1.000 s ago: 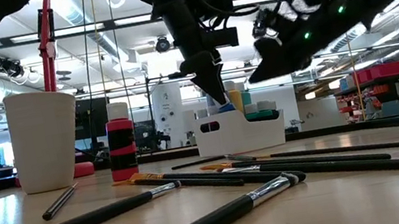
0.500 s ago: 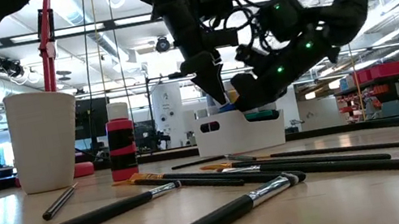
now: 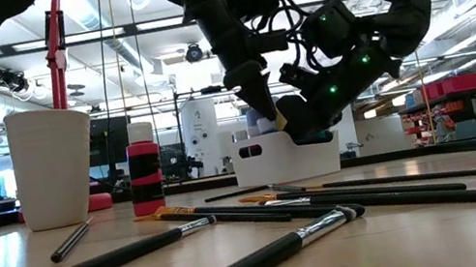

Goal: Pick & Place Paint Supplies
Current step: Put the small dark blue paint bottle into the white bin, then put the small orange paint bottle into the white bin

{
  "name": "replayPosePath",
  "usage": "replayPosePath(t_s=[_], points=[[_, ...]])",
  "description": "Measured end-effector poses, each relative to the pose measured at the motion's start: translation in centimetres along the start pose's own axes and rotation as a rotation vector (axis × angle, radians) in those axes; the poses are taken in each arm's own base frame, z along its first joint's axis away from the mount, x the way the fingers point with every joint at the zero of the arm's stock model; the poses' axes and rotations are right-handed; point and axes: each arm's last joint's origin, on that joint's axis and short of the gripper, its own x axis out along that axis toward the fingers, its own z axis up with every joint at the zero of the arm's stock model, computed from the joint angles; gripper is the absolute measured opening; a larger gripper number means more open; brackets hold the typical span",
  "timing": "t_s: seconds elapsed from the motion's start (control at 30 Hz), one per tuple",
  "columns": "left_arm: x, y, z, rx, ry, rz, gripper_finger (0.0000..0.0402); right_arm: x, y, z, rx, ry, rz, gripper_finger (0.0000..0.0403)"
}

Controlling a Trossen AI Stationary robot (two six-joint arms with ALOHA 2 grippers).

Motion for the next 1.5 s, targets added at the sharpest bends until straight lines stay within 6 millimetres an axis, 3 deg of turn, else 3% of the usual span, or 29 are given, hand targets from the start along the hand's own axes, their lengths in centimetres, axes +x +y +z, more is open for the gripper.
replayPosePath(t_s=[0.47,0.57,0.87,1.07,1.2,1.5], points=[[-0.1,-0.3,0.2,0.016,0.04,0.074,0.0178,0.0,0.0,-0.3,-0.008,0.028,-0.019,0.0002],[-1.0,-0.3,0.1,0.015,0.044,0.075,0.0178,0.0,0.0,-0.3,0.005,0.032,-0.02,0.0002],[-6.3,-0.2,0.1,-0.026,-0.015,0.052,0.0178,0.0,-0.1,-0.4,0.01,0.048,-0.027,0.0003],[-10.2,-0.8,-1.0,-0.102,0.012,-0.042,0.0178,-0.4,-0.2,-0.2,0.007,0.064,-0.021,0.0003],[-12.4,-1.4,-1.6,-0.149,0.0,-0.143,0.0178,-1.7,-0.3,0.6,-0.002,0.084,-0.006,0.0003],[-17.4,-3.5,-2.0,-0.099,-0.055,-0.182,0.0178,-6.4,0.3,3.7,-0.023,0.059,0.114,0.0003]])
